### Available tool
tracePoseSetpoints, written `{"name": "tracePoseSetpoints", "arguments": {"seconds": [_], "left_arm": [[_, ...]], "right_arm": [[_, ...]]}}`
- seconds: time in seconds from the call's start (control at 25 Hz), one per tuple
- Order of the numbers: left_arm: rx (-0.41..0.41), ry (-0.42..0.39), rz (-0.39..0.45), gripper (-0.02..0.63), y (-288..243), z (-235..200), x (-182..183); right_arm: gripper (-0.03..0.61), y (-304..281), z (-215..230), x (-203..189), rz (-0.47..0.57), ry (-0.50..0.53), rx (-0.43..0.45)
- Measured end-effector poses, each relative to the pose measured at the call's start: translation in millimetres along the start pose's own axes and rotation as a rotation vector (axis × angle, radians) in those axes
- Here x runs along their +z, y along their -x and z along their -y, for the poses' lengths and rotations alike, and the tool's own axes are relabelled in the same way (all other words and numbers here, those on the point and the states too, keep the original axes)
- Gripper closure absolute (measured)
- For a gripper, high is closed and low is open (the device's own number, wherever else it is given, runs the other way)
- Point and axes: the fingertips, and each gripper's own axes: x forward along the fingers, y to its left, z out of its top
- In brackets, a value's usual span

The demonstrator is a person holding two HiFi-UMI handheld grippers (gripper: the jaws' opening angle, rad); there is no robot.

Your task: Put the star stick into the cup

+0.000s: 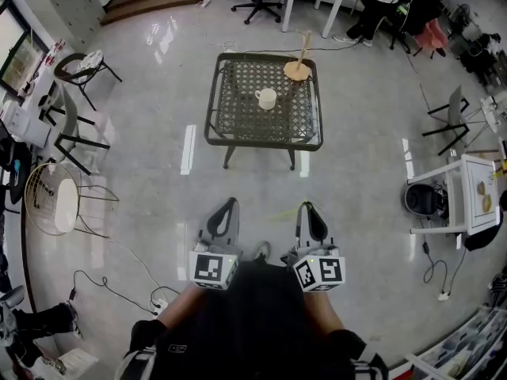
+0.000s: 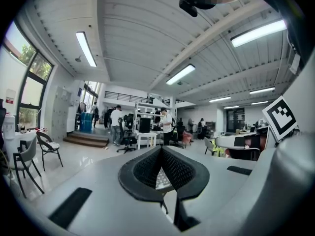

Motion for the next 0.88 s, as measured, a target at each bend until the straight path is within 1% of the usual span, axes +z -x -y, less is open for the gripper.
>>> {"name": "tracePoseSetpoints", "arguments": {"seconds": [0.24, 0.48, 0.56, 0.68, 0.88], "left_arm": [[0.006, -0.018, -0.018, 0.598, -18.2, 22.1, -2.6], [0.036, -0.050, -0.022, 0.598, -36.0, 50.5, -10.2], [0.047, -0.047, -0.024, 0.598, -42.2, 56.9, -8.8], [0.061, -0.045, -0.036, 0.598, -50.9, 57.0, -9.1], [0.071, -0.042, -0.048, 0.598, -73.5, 43.4, -15.3]], "right_arm": [[0.557, -1.7, 29.1, 4.5, -0.004, -0.001, 0.017], [0.557, -3.6, 68.3, 4.4, -0.001, -0.001, 0.051], [0.557, -7.1, 77.6, 6.1, 0.000, 0.003, 0.066], [0.557, -16.3, 85.9, 7.3, -0.006, -0.001, 0.074], [0.557, -40.0, 93.8, 1.4, -0.020, -0.021, 0.065]]}}
